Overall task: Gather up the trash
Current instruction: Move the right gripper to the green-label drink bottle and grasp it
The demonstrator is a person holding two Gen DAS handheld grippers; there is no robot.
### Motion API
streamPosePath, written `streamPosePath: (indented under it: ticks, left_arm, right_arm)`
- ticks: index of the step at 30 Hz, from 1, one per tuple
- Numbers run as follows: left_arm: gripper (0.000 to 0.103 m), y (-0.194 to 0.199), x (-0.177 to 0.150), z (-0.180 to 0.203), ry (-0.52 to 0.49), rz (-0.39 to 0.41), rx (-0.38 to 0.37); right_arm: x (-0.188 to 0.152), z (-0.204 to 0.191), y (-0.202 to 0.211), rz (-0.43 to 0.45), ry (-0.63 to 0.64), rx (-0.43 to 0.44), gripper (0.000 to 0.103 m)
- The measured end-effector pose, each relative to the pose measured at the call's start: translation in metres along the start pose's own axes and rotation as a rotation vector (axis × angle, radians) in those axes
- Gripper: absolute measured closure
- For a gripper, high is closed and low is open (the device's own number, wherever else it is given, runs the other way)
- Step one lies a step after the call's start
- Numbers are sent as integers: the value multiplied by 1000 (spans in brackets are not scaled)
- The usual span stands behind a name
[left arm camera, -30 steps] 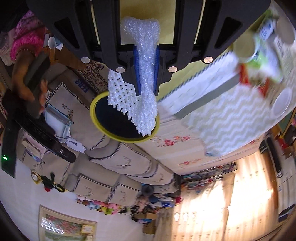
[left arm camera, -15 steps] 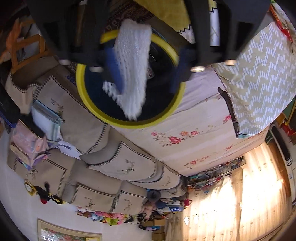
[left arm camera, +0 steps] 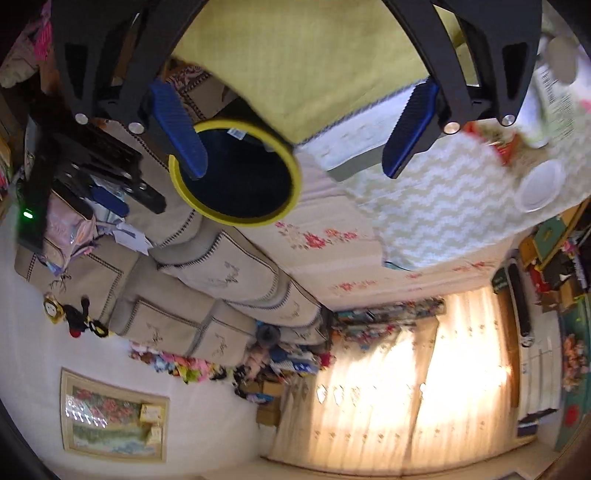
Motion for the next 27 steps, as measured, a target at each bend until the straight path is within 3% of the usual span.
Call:
streamPosePath:
  ticks: [8, 12, 16, 21, 27]
  left_arm:
    - [5, 113, -68, -90, 159, 70, 216]
    - [5, 149, -105, -132, 269, 66, 290]
    - [5, 180, -144, -172, 353, 72, 370]
    - [5, 197, -164, -199, 401, 78, 414]
    - [5, 193, -162, -199, 397, 82, 408]
  right_arm:
    - [-14, -112, -3, -65, 167, 256, 21]
    - [-24, -182, -3, -112, 279, 440, 21]
    - [-36, -239, 2, -131, 392, 553, 21]
    - [-53, -287, 1, -176, 498, 630, 21]
    - [-71, -311, -14, -226, 603, 619, 25]
Point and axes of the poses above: each gripper's, at about its wrist camera, not at the fingertips, and y roughly against the way its jaws point, z to its right, x to its top, the point moved 5 cm from there along -y, roughly the way its jaws point, and after that the axes turned 6 degrees about -z, right-handed, at the moved point
